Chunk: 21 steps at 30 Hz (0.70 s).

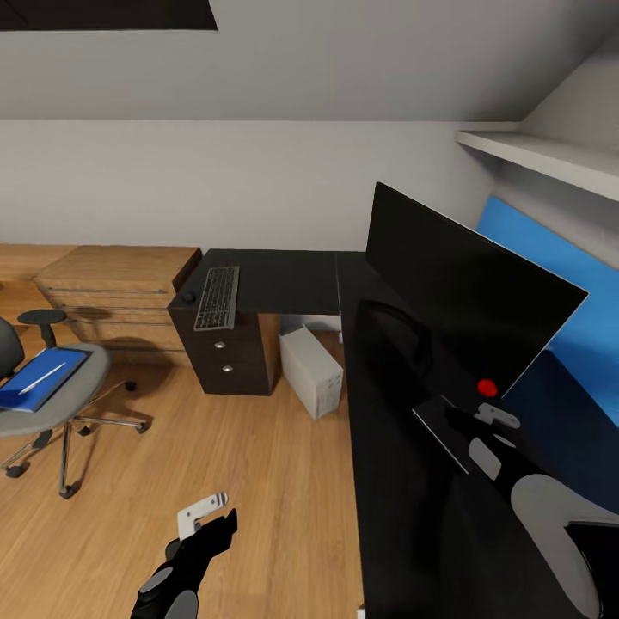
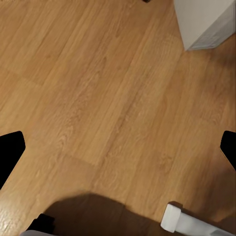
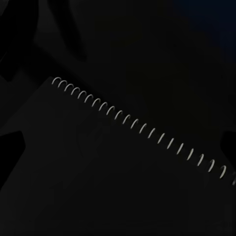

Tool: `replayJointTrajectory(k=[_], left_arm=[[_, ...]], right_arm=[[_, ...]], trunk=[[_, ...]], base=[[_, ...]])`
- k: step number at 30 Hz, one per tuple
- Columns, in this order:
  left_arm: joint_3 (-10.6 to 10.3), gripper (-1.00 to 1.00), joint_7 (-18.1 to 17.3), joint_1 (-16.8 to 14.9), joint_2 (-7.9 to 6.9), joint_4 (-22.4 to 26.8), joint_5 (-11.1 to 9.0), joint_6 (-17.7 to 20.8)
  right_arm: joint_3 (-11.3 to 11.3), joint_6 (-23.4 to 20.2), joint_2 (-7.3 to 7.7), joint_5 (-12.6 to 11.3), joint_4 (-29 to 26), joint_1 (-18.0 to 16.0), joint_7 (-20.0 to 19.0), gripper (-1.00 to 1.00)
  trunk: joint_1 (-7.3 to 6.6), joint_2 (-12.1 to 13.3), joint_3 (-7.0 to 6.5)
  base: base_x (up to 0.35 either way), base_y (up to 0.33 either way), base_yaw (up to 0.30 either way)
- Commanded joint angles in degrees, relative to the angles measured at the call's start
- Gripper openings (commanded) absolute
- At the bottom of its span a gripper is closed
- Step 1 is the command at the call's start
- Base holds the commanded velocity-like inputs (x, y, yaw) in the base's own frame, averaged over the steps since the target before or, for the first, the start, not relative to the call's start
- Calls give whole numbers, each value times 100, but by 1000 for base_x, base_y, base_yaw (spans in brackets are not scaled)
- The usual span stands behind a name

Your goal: In the bedroom, organize the workspace by keeping the computer under the desk, ensuring the monitor is on the desk, placing the keyboard on the desk next to the monitor, placing the mouse on the desk next to the keyboard, moving the folder from the swivel chair onto the desk next to the mouse, stacking the notebook on top of the folder with the pen on top of the notebook, and positioning the swivel chair next to the desk.

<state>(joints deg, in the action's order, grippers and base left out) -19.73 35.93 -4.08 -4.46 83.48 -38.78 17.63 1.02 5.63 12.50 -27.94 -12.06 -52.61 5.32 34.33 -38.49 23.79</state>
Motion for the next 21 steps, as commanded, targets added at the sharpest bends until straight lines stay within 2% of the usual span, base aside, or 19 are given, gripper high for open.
replayJointTrajectory(k=[1, 11, 21], left_arm=[[-14, 100, 46, -5, -5, 17, -33, 13], [1, 100, 46, -5, -24, 51, -33, 21], [4, 100, 46, -5, -29, 52, -33, 21]], right_arm=[[13, 16, 2, -30, 2, -4, 14, 100], [12, 10, 7, -44, -3, -4, 21, 100], [5, 8, 7, -45, -7, -4, 21, 100]], trunk=[[1, -6, 7], [1, -6, 10], [1, -6, 72]], base=[[0, 0, -8], [0, 0, -2], [0, 0, 0]])
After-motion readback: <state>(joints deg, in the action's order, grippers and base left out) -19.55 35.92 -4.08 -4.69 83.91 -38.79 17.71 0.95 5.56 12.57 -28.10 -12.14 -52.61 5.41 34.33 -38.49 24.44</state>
